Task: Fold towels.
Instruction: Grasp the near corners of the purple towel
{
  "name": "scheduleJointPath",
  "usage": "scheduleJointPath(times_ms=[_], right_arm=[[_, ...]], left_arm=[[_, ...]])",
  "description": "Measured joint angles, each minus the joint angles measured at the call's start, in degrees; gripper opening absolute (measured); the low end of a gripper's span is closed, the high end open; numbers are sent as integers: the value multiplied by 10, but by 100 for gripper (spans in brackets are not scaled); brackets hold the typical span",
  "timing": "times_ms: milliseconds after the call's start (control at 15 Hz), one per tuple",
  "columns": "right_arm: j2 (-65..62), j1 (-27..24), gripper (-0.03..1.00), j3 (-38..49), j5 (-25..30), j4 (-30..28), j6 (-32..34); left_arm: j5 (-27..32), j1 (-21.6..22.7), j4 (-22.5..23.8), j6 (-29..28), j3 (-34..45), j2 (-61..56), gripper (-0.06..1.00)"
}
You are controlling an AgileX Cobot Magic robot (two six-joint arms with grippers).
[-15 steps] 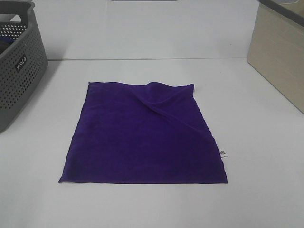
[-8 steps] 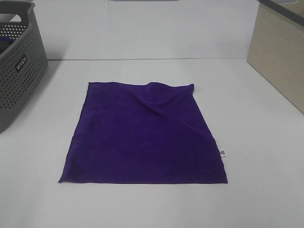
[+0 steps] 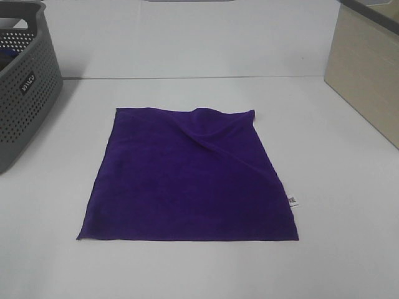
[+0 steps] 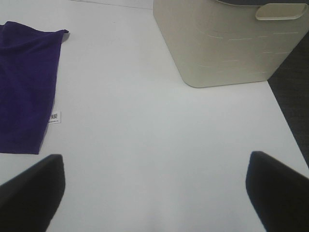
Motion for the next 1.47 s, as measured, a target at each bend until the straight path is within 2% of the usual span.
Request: scheduleJointPath(times_ms=[200, 1467], right_arm=[[0, 0, 99, 0, 0, 5, 33], [0, 0, 99, 0, 0, 5, 34]], left_arm=[[0, 0, 0, 1, 0, 0, 99], [0, 0, 0, 1, 0, 0, 99]])
